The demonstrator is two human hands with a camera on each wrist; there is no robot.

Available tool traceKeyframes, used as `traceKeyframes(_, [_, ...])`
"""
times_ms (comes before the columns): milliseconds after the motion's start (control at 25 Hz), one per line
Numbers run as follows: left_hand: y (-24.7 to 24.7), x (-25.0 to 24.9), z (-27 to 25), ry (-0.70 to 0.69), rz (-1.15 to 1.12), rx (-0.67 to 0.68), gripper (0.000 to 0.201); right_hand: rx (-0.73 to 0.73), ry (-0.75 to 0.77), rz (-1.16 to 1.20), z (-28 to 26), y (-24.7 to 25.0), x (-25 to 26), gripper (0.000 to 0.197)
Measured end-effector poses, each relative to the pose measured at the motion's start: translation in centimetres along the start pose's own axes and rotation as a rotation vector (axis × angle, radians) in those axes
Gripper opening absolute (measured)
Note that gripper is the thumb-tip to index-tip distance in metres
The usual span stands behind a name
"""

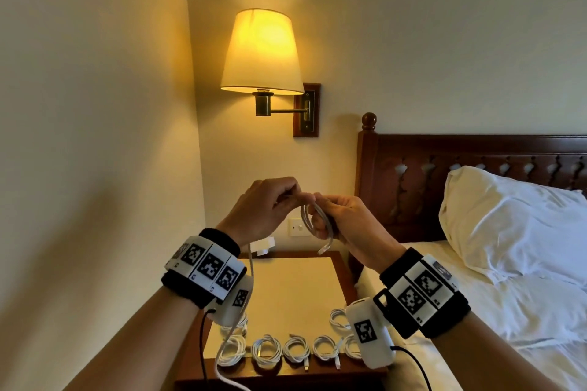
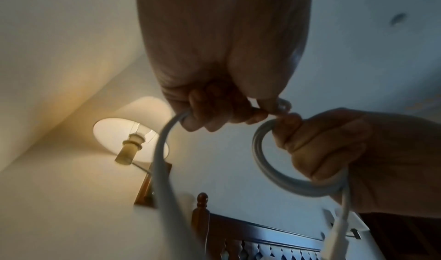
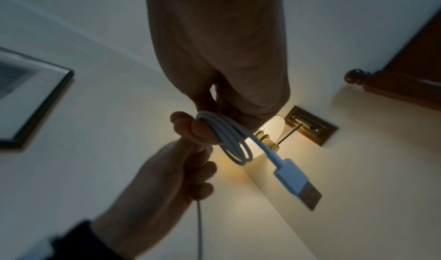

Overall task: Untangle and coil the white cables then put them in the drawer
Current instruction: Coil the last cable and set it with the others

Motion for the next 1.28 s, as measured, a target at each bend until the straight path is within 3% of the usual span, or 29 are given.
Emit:
traceKeyframes(120, [-1.4, 1.2, -0.5, 0.061, -0.202, -0.011, 0.05, 0.038, -0.131, 0.227, 0.2, -0.1, -0.4, 0.035])
traceKeyframes(280, [-3.1, 2.9, -1.2, 0.116, -0.394, -0.031, 0.044, 0.124, -0.318, 0.588, 0.2, -0.5, -1.2, 0.03])
traceKeyframes(440, [-4.5, 5.5, -3.2, 0.229, -0.423, -0.067, 0.038, 0.149, -0.277, 0.871, 0.4, 0.7, 0.4, 0.021])
traceKeyframes(560, [-6.4, 5.9, -6.2, 0.236, -0.22, 0.041, 0.035, 0.043, -0.162, 0.939, 1.5, 3.2, 1.5, 0.025])
traceKeyframes(640, [-7.6, 3.9, -7.4, 0.189, -0.076, 0.206, 0.034, -0.035, -0.1, 0.805, 1.9, 4.1, 1.7, 0.027])
traceKeyframes(720, [-7.8, 0.5, -7.1, 0.093, 0.051, 0.304, 0.035, -0.117, -0.012, 0.395, 2.2, 4.0, 1.4, 0.026])
traceKeyframes(840, [-5.7, -3.7, -5.3, 0.025, 0.173, 0.205, 0.03, -0.14, 0.164, -0.085, 1.9, 2.8, 1.1, 0.027])
traceKeyframes(960, [-3.6, -4.9, -3.9, -0.04, 0.314, 0.05, 0.026, -0.119, 0.199, -0.239, 1.4, 2.3, 0.5, 0.028])
traceKeyframes(1080, [-2.1, -4.2, -2.9, -0.065, 0.42, -0.082, 0.034, -0.039, 0.194, -0.27, 1.0, 2.0, -0.1, 0.029])
traceKeyframes(1280, [-0.6, -1.3, -0.8, -0.054, 0.318, -0.105, 0.048, 0.116, 0.071, -0.182, 0.7, 1.9, -0.4, 0.032])
Point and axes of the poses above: each hand's wrist, its own z-axis towards the middle knuckle, its own y-axis out of the back of the hand, x = y × z, the point moved 4 cm from there along z, towards the middle knuckle, and after that the axes turned 2 degrees about -z, right-handed, at the moved point
